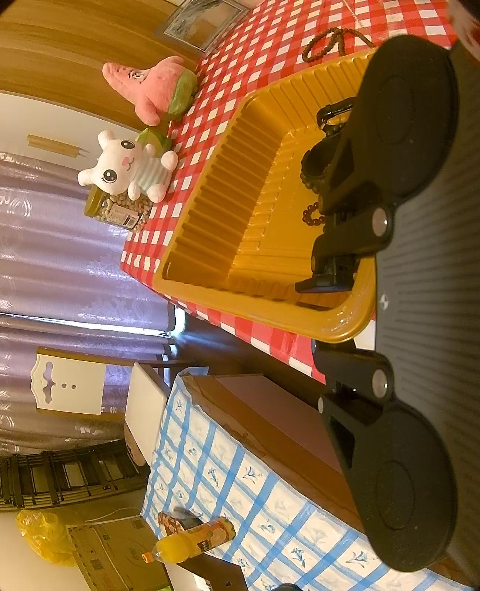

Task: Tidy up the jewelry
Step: 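Lift the pearl strand and drop it into the orange tray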

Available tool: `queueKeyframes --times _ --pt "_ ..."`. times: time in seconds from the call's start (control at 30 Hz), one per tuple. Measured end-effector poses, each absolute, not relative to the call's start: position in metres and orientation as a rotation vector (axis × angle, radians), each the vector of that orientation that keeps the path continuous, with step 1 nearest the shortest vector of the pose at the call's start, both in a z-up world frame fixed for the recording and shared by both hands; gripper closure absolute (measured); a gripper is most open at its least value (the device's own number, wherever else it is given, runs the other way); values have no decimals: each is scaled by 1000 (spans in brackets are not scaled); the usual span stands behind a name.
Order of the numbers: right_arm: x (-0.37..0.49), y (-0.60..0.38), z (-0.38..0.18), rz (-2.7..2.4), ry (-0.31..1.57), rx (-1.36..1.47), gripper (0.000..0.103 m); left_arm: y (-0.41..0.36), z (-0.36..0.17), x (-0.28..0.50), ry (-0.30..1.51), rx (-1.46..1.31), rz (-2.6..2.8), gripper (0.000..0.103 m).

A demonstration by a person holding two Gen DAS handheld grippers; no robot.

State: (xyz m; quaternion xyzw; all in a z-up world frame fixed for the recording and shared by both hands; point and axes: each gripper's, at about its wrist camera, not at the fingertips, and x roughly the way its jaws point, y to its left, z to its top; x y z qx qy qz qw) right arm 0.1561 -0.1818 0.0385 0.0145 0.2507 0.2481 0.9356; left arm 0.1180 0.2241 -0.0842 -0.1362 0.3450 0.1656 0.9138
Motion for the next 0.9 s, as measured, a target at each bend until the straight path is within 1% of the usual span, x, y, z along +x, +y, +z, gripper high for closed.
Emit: queueKeyframes --times 0.37,0.53,0.7,0.9 --pt "164 -147 76 636 391 48 100 228 -86 116 704 -294 326 93" --pt "171 -122 83 740 369 80 100 229 -87 115 701 -299 317 93" --pt "179 -94 75 819 396 80 100 231 -87 114 700 -303 311 93" --pt "195 -63 35 841 532 67 100 232 -87 115 701 -307 310 93"
